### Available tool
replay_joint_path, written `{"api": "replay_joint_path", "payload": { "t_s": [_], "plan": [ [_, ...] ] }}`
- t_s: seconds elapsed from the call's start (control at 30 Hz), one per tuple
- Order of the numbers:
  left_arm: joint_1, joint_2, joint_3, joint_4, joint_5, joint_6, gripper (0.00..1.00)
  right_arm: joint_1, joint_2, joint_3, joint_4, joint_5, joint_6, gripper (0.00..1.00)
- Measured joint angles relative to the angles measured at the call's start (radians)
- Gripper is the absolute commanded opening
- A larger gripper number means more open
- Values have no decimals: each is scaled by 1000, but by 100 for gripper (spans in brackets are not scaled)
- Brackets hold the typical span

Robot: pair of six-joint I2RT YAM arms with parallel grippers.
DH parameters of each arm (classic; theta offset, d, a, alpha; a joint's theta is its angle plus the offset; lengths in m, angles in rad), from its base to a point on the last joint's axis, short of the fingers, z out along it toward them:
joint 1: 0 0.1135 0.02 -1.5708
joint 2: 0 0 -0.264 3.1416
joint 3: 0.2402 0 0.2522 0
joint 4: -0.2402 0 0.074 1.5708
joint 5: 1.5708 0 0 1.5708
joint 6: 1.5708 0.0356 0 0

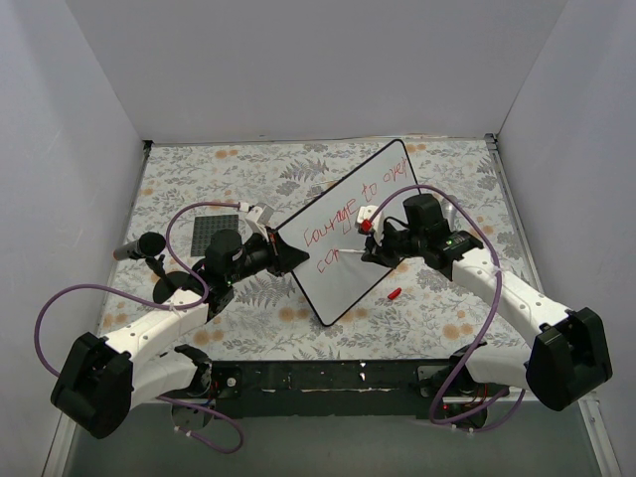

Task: Write a sentence on the whiteboard

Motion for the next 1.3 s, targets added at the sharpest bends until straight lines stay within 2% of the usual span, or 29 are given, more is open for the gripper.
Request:
{"api": "replay_joint_path", "payload": {
  "t_s": [1.3],
  "plan": [
    [0,13,0,14,1,0,0,-19,-7,-29,-45,0,-50,1]
  ]
}}
